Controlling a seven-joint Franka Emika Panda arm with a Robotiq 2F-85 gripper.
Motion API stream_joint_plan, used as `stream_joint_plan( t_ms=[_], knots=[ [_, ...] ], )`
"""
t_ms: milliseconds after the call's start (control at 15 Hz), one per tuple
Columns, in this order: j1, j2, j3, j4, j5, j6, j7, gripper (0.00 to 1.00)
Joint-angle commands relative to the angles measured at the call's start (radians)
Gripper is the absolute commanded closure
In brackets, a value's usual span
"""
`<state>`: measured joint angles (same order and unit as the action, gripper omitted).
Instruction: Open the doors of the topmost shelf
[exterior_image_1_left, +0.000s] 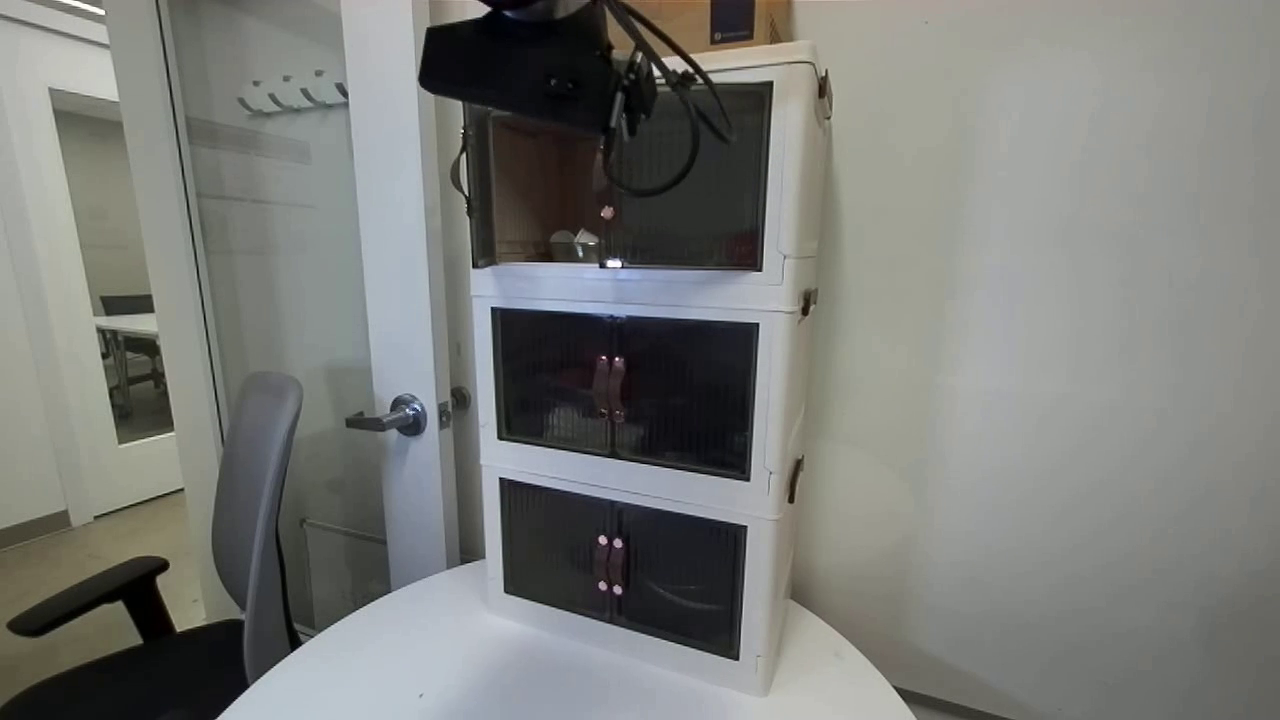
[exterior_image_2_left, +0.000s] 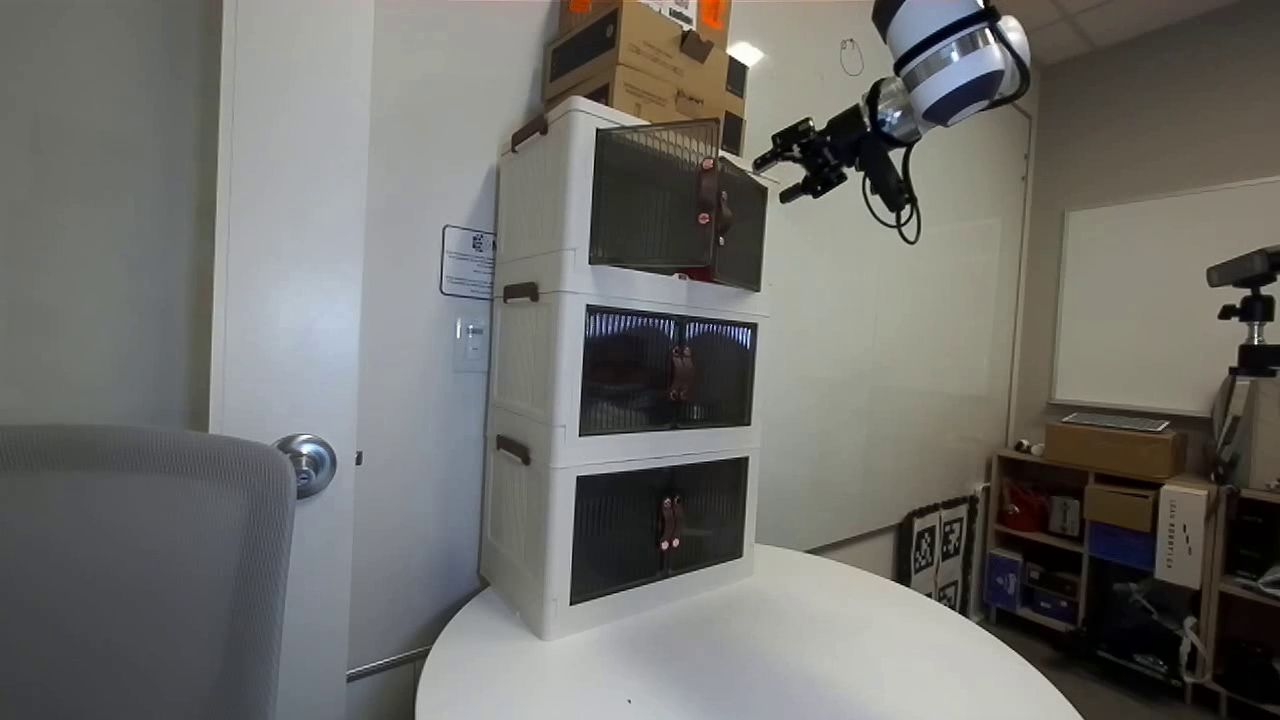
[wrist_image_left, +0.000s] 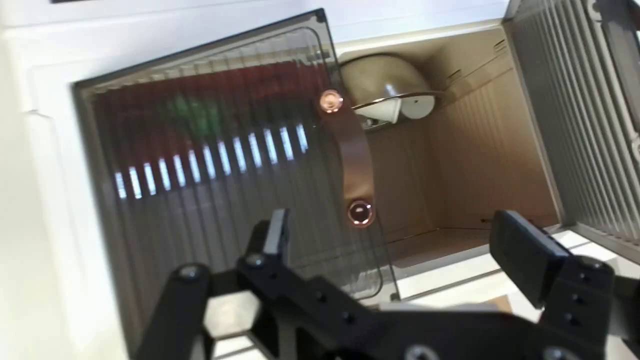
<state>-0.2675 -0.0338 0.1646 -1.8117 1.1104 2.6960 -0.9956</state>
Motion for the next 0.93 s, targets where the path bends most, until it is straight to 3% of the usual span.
stream_joint_plan(
  t_ms=[0,133,333,533,600,800,867],
  knots=[
    [-0.007,-0.127,0.018,-0.186,-0.129,0.198,0.152,0.0],
    [-0.04,-0.138,0.042,-0.239,-0.308,0.289,0.309,0.0],
    [-0.224,-0.161,0.165,-0.303,-0.56,0.346,0.506,0.0],
    [-0.41,-0.144,0.279,-0.198,-0.821,0.209,0.674,0.0],
    [-0.434,-0.13,0.298,-0.146,-0.906,0.156,0.731,0.0],
    [-0.447,-0.05,0.337,0.068,-1.069,-0.033,0.81,0.0],
    [-0.246,-0.014,0.167,0.124,-1.156,-0.081,0.856,0.0]
  ],
)
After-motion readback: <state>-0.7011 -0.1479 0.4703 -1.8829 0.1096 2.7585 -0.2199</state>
